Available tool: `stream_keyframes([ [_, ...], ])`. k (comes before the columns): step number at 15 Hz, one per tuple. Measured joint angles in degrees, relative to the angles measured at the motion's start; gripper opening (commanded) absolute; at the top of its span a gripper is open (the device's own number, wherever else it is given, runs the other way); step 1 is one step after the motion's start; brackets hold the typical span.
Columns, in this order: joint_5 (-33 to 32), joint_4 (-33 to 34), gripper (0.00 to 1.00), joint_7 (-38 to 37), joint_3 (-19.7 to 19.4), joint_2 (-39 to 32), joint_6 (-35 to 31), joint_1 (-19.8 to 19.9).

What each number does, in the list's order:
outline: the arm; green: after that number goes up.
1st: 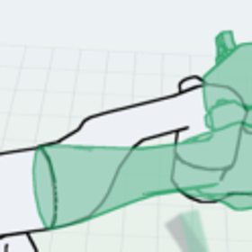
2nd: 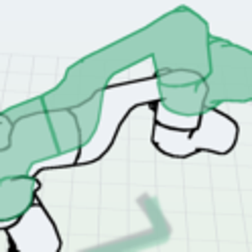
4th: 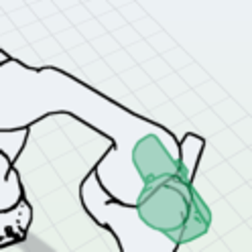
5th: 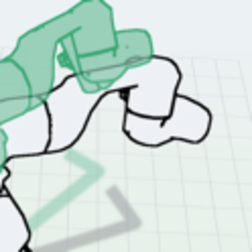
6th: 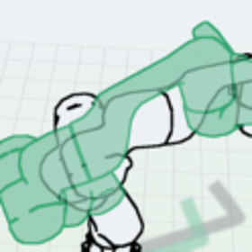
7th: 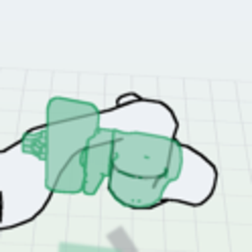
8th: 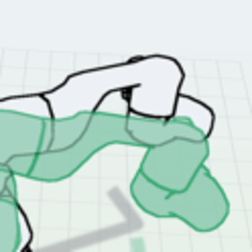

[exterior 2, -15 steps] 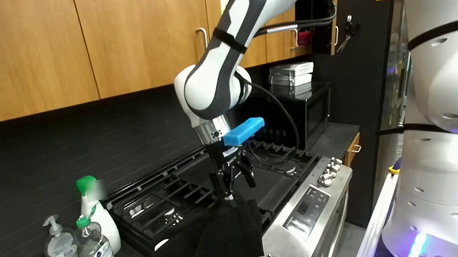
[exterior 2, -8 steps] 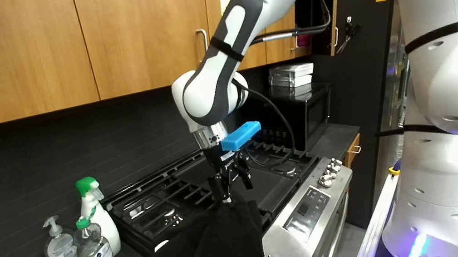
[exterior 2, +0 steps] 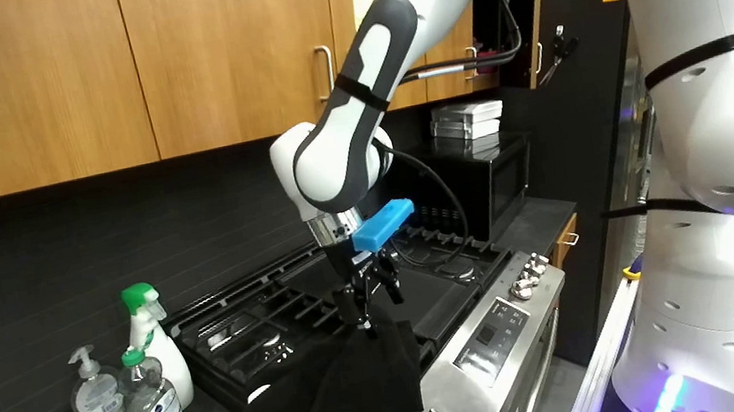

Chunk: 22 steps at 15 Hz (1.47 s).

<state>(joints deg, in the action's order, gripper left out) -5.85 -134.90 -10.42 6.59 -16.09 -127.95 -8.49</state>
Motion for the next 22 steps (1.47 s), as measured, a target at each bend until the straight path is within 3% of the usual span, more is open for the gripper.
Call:
stream_keyframes([
  [12,-3.92,-1.76,1.0,-0.43,0.86,-8.84,-5.25,-6.16],
  [13,-4.42,-1.68,0.75,-0.44,0.76,-9.74,-5.7,-6.49],
  [15,-5.76,-1.54,0.68,-0.42,0.43,-11.32,-6.73,-6.83],
  [22,-7.62,-1.29,0.12,-0.43,-0.49,-14.77,-10.62,-7.4],
])
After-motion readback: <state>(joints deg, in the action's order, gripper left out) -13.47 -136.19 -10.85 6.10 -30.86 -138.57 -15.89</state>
